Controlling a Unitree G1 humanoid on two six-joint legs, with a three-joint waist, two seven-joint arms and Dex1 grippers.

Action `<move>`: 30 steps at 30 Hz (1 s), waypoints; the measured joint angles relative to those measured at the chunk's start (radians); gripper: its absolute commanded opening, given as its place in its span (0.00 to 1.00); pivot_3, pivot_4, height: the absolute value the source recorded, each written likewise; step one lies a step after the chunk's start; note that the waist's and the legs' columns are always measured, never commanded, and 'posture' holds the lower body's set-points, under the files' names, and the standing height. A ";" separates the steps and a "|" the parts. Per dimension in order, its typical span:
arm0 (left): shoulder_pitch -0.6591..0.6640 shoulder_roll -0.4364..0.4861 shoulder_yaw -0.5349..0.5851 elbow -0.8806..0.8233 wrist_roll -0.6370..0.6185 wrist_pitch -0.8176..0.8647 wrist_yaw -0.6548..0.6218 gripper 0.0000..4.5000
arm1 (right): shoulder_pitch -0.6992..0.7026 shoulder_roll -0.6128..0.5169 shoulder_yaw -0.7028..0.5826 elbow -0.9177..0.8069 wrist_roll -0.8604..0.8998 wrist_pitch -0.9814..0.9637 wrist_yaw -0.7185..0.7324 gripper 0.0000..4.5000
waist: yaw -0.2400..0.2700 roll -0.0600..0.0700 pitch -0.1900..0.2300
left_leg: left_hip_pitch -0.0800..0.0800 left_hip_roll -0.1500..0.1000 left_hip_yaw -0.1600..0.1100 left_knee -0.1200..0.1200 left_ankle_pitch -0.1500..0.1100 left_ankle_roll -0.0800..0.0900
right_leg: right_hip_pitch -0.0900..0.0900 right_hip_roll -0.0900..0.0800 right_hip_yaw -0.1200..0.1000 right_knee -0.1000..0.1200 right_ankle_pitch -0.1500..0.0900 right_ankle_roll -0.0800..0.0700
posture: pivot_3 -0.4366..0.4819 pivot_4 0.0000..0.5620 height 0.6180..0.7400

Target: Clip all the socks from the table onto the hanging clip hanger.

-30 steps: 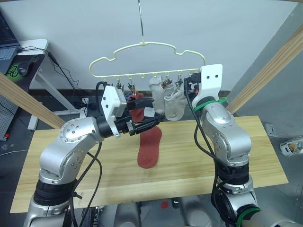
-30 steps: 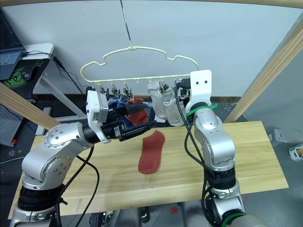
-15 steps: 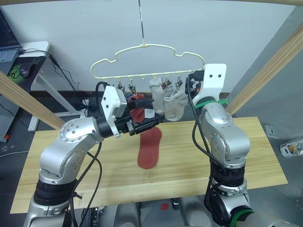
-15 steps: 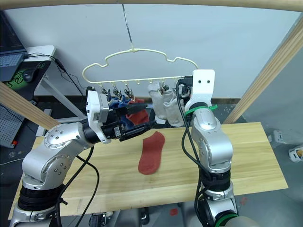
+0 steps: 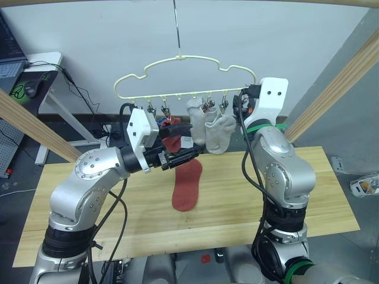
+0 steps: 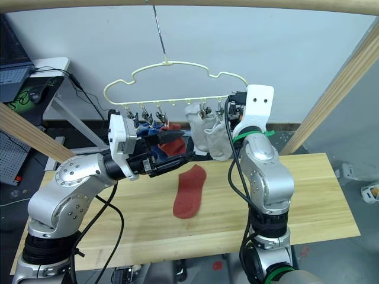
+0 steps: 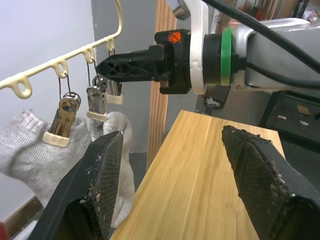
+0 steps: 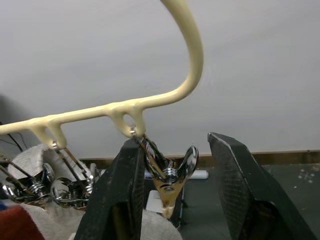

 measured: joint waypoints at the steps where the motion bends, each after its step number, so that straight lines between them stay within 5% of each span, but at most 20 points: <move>1: 0.000 0.000 0.000 0.000 0.000 0.000 0.000 0.75 | -0.002 0.000 -0.004 0.000 0.002 0.003 -0.001 0.45 | 0.000 0.000 0.000 | 0.000 0.000 0.000 0.000 0.000 0.000 | 0.000 0.000 0.000 0.000 0.000 0.000 | 0.30 0.45 1.00; 18: 0.002 0.000 0.000 0.000 0.005 0.000 0.000 0.75 | -0.003 0.000 -0.003 0.014 0.042 -0.001 -0.002 0.45 | 0.000 0.000 0.000 | 0.000 0.000 0.000 0.000 0.000 0.000 | 0.000 0.000 0.000 0.000 0.000 0.000 | 0.31 0.45 1.00; 26: 0.005 0.000 0.000 0.000 0.006 -0.001 0.001 0.75 | -0.014 0.000 0.004 0.014 0.048 -0.014 0.001 0.01 | 0.000 0.000 0.000 | 0.000 0.000 0.000 0.000 0.000 0.000 | 0.000 0.000 0.000 0.000 0.000 0.000 | 0.30 0.45 1.00; 30: 0.006 0.000 0.000 0.000 0.006 -0.001 0.002 0.75 | -0.017 0.000 0.007 0.014 0.055 -0.015 0.000 0.00 | 0.000 0.000 0.000 | 0.000 0.000 0.000 0.000 0.000 0.000 | 0.000 0.000 0.000 0.000 0.000 0.000 | 0.30 0.45 1.00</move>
